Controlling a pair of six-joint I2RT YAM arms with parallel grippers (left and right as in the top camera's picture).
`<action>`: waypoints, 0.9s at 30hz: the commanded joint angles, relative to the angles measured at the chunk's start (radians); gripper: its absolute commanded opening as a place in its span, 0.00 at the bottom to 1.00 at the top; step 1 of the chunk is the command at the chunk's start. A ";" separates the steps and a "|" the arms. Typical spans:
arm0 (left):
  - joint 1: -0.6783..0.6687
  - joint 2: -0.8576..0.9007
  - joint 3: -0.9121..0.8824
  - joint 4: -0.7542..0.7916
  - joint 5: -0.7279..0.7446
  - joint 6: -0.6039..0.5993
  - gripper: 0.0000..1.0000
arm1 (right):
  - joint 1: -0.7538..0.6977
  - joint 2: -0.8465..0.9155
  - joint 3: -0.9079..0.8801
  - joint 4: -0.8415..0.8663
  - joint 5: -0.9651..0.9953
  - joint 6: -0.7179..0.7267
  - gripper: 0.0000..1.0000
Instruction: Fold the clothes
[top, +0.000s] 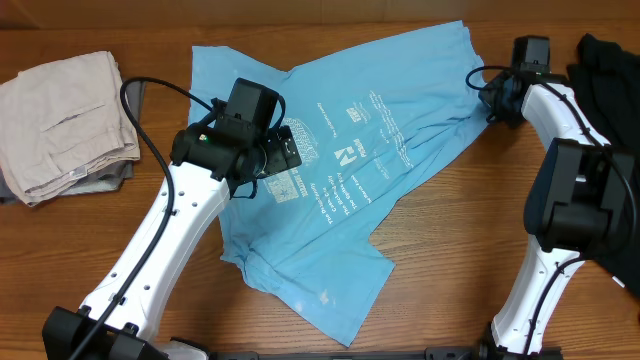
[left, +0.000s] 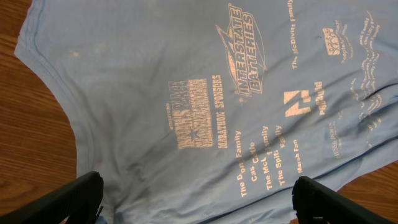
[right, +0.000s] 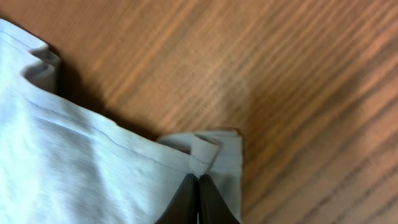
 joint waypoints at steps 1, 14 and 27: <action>0.005 0.001 0.002 0.000 -0.020 0.007 1.00 | -0.006 0.013 0.022 -0.020 0.024 0.000 0.04; 0.005 0.001 0.002 0.000 -0.020 0.007 1.00 | -0.015 -0.063 0.021 -0.278 0.294 0.000 0.04; 0.005 0.001 0.002 0.000 -0.020 0.007 1.00 | -0.118 -0.063 0.021 -0.472 0.388 -0.001 0.04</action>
